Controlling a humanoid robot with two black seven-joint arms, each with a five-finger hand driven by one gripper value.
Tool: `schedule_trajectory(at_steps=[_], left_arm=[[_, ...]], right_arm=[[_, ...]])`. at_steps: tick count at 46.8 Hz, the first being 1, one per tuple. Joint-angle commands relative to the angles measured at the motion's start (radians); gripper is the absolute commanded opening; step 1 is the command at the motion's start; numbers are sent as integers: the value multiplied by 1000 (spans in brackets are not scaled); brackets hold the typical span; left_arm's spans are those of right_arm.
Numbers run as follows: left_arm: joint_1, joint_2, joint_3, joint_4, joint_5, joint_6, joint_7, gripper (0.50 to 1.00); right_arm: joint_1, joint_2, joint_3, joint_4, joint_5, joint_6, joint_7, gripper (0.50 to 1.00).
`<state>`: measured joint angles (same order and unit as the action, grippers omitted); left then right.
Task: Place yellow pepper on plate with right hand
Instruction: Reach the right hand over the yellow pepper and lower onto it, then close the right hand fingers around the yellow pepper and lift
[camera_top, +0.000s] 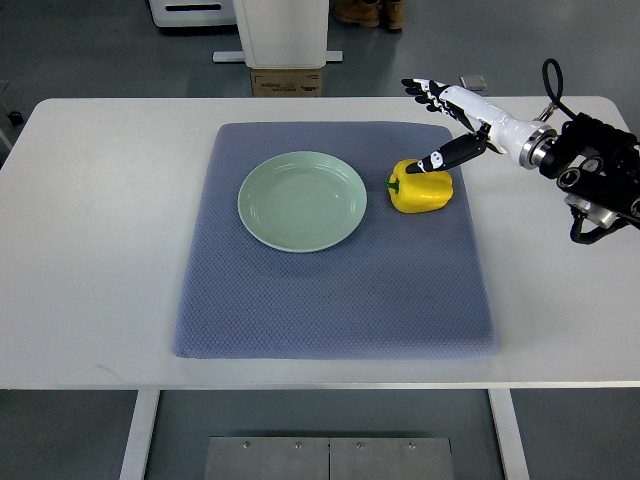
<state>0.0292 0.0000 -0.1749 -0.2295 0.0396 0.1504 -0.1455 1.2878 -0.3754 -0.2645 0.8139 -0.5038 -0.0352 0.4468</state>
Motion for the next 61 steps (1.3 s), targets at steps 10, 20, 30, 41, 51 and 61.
schedule_trajectory(at_steps=[10,20,30,41,51,61], left_arm=[[0,0,0,1,0,0,0,1000],[0,0,0,-1,0,0,0,1000],[0,0,0,-1,0,0,0,1000],[0,0,0,-1,-1,0,0,1000],[0,0,0,-1,0,0,0,1000],[0,0,0,-1,0,0,0,1000]], right_arm=[[54,21,-174,33,-79,-84,0,1000],[74,76,-314,30,-79,-183,-4,1000],[74,104,-321,13,-78,-196,-37,1000],[74,150,-381,-36,-79,-215,-85,1000],[68,176,-394,-85,-78,-213,-99,1000],[64,178,-429,-102,-78,-213,-103,1000]])
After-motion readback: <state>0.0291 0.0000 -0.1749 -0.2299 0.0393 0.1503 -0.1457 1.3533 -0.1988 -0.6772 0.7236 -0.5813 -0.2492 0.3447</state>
